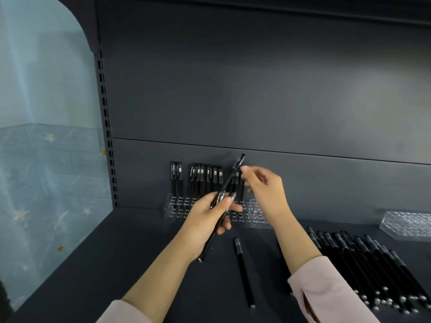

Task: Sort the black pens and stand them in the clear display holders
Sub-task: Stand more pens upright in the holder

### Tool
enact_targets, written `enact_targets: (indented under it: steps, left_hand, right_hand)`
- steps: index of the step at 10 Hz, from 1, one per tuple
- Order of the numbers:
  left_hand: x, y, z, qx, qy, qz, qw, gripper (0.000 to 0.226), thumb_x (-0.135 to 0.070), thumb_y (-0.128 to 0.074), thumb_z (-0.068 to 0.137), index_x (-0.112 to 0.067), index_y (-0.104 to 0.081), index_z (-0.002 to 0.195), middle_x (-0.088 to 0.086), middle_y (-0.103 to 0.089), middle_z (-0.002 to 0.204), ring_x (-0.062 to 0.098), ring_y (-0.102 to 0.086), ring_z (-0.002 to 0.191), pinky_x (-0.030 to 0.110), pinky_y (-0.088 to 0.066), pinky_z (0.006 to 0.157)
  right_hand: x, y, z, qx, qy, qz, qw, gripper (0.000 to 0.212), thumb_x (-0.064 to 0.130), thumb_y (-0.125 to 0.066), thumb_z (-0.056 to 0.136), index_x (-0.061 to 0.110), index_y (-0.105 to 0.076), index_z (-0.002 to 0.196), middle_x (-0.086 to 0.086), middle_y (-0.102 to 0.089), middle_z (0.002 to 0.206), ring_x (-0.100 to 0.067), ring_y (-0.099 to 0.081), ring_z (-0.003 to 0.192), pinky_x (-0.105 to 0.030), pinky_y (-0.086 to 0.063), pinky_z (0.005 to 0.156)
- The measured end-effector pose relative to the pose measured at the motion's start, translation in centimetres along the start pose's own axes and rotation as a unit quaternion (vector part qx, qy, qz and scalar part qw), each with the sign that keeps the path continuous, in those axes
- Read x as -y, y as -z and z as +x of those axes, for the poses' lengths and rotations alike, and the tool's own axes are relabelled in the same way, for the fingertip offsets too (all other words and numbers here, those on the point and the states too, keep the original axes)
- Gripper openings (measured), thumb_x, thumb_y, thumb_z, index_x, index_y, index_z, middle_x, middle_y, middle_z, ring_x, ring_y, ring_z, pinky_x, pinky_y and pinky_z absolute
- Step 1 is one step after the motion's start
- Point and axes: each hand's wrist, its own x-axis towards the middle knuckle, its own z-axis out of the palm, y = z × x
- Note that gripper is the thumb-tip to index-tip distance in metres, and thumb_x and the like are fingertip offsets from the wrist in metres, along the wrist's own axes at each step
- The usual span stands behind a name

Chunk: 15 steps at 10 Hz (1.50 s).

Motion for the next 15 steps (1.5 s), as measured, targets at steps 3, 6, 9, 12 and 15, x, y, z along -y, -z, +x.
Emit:
enact_targets:
  steps: [3, 6, 9, 12, 15]
  left_hand:
    - [0.1, -0.4, -0.2, 0.032, 0.029, 0.017, 0.999, 0.019, -0.021, -0.057, 0.098, -0.01, -0.061, 0.113, 0.007, -0.075, 0.096, 0.011, -0.052, 0.053, 0.021, -0.036, 0.046]
    - [0.4, 0.2, 0.1, -0.002, 0.042, 0.012, 0.999, 0.017, -0.019, -0.059, 0.097, -0.008, -0.066, 0.107, 0.006, -0.076, 0.094, 0.009, -0.052, 0.055, 0.02, -0.039, 0.048]
    - [0.3, 0.4, 0.3, -0.016, 0.031, -0.001, 0.999, 0.019, -0.02, -0.059, 0.096, -0.006, -0.066, 0.107, 0.006, -0.076, 0.094, 0.009, -0.053, 0.056, 0.021, -0.04, 0.049]
    - [0.3, 0.3, 0.2, -0.012, 0.03, -0.005, 0.999, 0.019, -0.02, -0.059, 0.096, -0.006, -0.066, 0.107, 0.007, -0.076, 0.094, 0.009, -0.052, 0.055, 0.021, -0.039, 0.049]
    - [0.5, 0.2, 0.4, -0.016, 0.034, -0.022, 0.999, 0.016, -0.007, -0.054, 0.098, -0.011, -0.064, 0.111, 0.005, -0.076, 0.099, 0.007, -0.059, 0.065, 0.021, -0.046, 0.058]
  right_hand:
    - [1.2, 0.6, 0.3, 0.018, -0.073, 0.215, 0.974, 0.005, 0.011, -0.07, 0.085, 0.008, -0.072, 0.089, -0.001, -0.068, 0.08, -0.012, -0.059, 0.073, -0.025, -0.051, 0.07]
    - [-0.6, 3.6, 2.1, -0.105, 0.014, -0.001, 0.994, 0.022, 0.02, -0.075, 0.083, 0.012, -0.074, 0.104, 0.009, -0.072, 0.091, 0.004, -0.065, 0.081, -0.011, -0.05, 0.079]
    - [-2.0, 2.0, 1.8, -0.097, 0.025, -0.08, 0.992, 0.025, 0.024, -0.074, 0.083, 0.015, -0.074, 0.106, 0.015, -0.069, 0.088, 0.01, -0.061, 0.082, -0.001, -0.045, 0.072]
    - [-2.6, 1.8, 1.5, -0.096, 0.008, -0.111, 0.989, 0.024, 0.023, -0.074, 0.084, 0.014, -0.073, 0.107, 0.009, -0.07, 0.091, 0.005, -0.062, 0.081, -0.001, -0.043, 0.069]
    - [-4.2, 1.6, 1.0, -0.036, -0.022, -0.204, 0.978, 0.027, 0.025, -0.074, 0.084, 0.01, -0.073, 0.106, -0.002, -0.074, 0.096, -0.011, -0.067, 0.086, -0.026, -0.053, 0.088]
